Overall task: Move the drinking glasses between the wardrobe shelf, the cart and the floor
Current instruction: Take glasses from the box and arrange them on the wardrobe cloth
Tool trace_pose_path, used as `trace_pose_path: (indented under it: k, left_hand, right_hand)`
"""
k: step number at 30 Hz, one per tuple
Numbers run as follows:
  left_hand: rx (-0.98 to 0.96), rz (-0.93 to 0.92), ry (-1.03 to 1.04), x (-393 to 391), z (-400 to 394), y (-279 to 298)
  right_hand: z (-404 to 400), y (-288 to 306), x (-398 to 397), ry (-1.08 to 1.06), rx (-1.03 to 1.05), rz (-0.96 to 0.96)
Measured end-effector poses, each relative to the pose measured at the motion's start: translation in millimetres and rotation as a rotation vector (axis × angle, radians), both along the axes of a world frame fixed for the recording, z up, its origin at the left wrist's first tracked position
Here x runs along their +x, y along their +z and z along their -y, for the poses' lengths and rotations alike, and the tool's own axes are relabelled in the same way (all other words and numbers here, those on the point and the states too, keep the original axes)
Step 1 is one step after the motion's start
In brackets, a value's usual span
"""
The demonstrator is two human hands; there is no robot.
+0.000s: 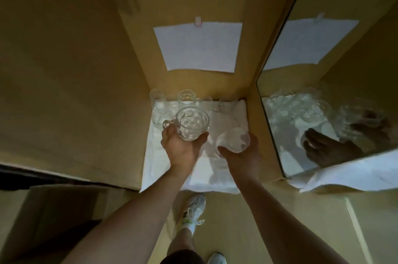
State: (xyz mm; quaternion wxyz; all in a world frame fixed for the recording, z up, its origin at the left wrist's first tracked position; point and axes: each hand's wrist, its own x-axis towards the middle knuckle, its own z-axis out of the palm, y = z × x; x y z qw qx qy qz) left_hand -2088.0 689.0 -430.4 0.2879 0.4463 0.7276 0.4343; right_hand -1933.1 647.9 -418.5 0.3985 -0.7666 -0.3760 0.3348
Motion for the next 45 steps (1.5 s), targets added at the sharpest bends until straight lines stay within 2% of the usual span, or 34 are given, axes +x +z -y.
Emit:
trace_pose_path:
  k: [6, 11, 18, 22, 27, 32, 37, 45]
  left_hand:
    - [0.127, 0.08, 0.019, -14.4, 31.0, 109.3]
    - [0.218, 0.179, -0.017, -24.5, 48.7, 178.0]
    - [0.348, 0.271, -0.116, -28.6, 73.7, 253.6]
    - [0.455, 0.348, -0.153, -22.4, 87.5, 277.1]
    - [0.561, 0.451, -0.238, -3.8, 104.5, 295.2]
    - [0.565, 0.483, -0.301, 23.4, 130.3, 295.7]
    - [0.545, 0.481, -0.323, 63.1, 156.9, 305.5]
    - [0.595, 0.485, -0.355, 174.2, 224.6, 318.3]
  right_hand:
    - [11.0, 82.6, -6.0, 0.083, 0.155, -0.044]
    - [18.8, 150.0, -7.2, 0.174, 0.258, -0.049]
    - [44.5, 237.6, -9.1, 0.163, 0.557, -0.128]
    - [64.4, 270.7, -9.3, 0.134, 0.676, -0.201]
    - [98.5, 293.8, -2.6, 0.041, 0.765, -0.164]
    - [131.5, 299.8, 27.3, -0.015, 0.788, -0.104]
    - [161.6, 307.4, 71.6, -0.042, 0.773, -0.044]
    - [232.3, 307.6, 185.0, -0.105, 0.734, 0.014]
